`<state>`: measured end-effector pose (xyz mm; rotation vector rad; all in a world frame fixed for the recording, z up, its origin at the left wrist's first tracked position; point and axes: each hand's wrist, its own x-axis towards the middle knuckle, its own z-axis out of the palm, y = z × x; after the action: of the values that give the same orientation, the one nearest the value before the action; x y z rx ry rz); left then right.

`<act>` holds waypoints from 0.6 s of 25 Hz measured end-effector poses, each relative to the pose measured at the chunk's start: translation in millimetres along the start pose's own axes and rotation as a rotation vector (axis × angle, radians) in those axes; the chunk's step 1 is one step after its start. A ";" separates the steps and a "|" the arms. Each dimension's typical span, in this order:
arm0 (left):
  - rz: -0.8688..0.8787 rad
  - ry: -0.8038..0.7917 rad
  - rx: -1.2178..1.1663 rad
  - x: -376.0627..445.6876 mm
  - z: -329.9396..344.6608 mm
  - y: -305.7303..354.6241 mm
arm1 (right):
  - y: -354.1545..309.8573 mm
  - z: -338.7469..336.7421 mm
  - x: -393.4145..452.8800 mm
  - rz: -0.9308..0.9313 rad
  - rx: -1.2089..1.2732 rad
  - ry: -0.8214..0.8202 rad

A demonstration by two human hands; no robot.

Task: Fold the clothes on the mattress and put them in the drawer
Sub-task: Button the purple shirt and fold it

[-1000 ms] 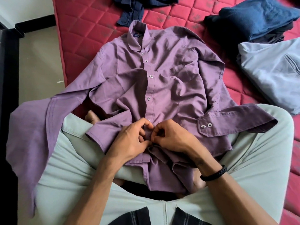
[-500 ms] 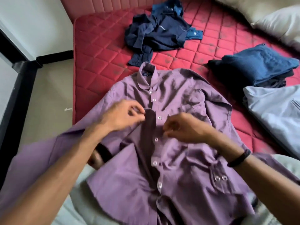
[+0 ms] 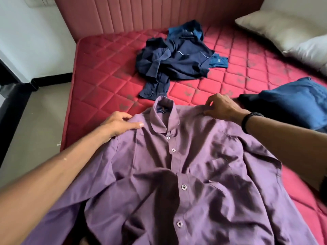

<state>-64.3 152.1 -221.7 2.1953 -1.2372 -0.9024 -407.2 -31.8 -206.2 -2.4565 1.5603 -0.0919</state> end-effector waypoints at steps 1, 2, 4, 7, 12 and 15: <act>0.002 -0.051 0.006 3.7 -2.7 -0.8 | 4.9 0.7 4.3 -0.004 0.003 0.032; 0.000 -0.098 0.012 5.1 -5.7 -2.0 | 9.3 -2.1 6.3 0.014 0.021 0.066; 0.006 -0.152 0.025 3.8 -12.1 -1.6 | 21.9 -14.1 8.1 0.100 0.069 0.130; 0.023 -0.100 0.006 3.7 -21.3 7.5 | 44.7 -21.3 5.3 0.189 0.066 0.140; -0.115 -0.409 -0.536 24.6 -32.1 13.8 | 53.4 -6.0 1.1 0.083 0.236 0.017; -0.203 -0.554 -0.293 28.7 -34.6 9.1 | 62.6 -3.7 2.5 0.043 0.158 0.028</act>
<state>-33.2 125.2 -201.3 1.9166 -1.0233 -1.7410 -462.2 -60.1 -216.9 -2.3092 1.5533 -0.2335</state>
